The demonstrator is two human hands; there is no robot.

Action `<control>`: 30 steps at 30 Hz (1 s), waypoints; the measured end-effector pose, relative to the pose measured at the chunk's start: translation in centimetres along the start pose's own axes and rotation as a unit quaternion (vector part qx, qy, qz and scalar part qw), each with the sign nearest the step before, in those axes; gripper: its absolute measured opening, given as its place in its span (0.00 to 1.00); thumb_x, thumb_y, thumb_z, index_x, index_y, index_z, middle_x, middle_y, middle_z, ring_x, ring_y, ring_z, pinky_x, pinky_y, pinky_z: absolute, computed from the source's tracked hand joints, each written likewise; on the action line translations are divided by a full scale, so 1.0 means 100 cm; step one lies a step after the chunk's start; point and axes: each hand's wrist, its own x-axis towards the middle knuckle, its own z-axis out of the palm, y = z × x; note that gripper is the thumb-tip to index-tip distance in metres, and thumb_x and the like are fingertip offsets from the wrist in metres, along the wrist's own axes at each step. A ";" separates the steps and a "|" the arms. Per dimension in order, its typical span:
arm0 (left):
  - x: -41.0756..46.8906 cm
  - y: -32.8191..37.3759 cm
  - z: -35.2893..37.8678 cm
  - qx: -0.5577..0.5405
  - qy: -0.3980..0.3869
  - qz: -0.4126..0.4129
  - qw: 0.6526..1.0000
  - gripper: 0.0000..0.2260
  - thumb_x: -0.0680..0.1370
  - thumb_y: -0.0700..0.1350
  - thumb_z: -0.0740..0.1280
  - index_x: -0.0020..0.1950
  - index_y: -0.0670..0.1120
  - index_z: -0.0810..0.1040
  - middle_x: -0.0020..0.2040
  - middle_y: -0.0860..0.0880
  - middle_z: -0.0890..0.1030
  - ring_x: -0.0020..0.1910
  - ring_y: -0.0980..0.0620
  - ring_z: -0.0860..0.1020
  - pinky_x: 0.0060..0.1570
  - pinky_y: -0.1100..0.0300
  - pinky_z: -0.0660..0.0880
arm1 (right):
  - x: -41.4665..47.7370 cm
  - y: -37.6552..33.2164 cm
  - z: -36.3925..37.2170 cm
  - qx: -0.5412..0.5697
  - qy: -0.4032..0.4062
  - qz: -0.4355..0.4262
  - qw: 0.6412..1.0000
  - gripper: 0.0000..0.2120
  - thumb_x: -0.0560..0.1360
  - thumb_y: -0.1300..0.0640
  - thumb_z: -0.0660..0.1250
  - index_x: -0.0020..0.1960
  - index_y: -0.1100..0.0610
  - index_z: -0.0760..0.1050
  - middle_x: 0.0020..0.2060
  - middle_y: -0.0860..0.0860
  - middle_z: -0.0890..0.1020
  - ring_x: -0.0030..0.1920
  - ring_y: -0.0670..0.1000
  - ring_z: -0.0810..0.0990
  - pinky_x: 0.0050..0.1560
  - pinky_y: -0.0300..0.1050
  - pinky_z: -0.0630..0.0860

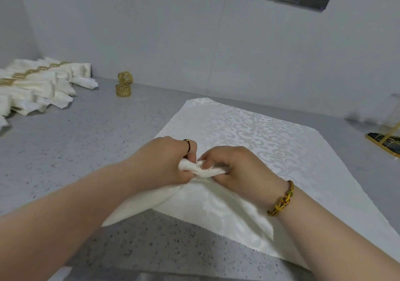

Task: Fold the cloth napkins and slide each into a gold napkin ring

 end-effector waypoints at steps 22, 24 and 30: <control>-0.012 -0.154 -0.027 0.020 0.097 -0.213 0.972 0.16 0.72 0.48 0.69 0.33 0.58 0.62 0.33 0.60 0.70 0.38 0.55 0.72 0.31 0.72 0.61 | 0.157 0.045 0.019 0.038 -0.027 0.117 0.992 0.09 0.75 0.58 0.65 0.53 0.58 0.79 0.48 0.46 0.79 0.52 0.44 0.76 0.46 0.25 0.65; -0.017 -0.176 -0.023 0.018 0.113 -0.246 0.963 0.16 0.73 0.49 0.68 0.33 0.57 0.62 0.33 0.59 0.69 0.39 0.53 0.72 0.30 0.71 0.60 | 0.193 0.050 0.039 0.004 -0.042 0.115 0.993 0.11 0.76 0.58 0.63 0.56 0.57 0.78 0.54 0.50 0.80 0.56 0.48 0.76 0.49 0.30 0.65; -0.014 -0.205 -0.019 0.023 0.114 -0.277 0.954 0.14 0.74 0.51 0.66 0.35 0.57 0.62 0.35 0.58 0.72 0.34 0.59 0.69 0.31 0.72 0.61 | 0.292 0.058 0.103 -0.077 -0.084 0.107 0.988 0.18 0.79 0.57 0.57 0.68 0.55 0.67 0.68 0.53 0.70 0.66 0.53 0.69 0.64 0.43 0.64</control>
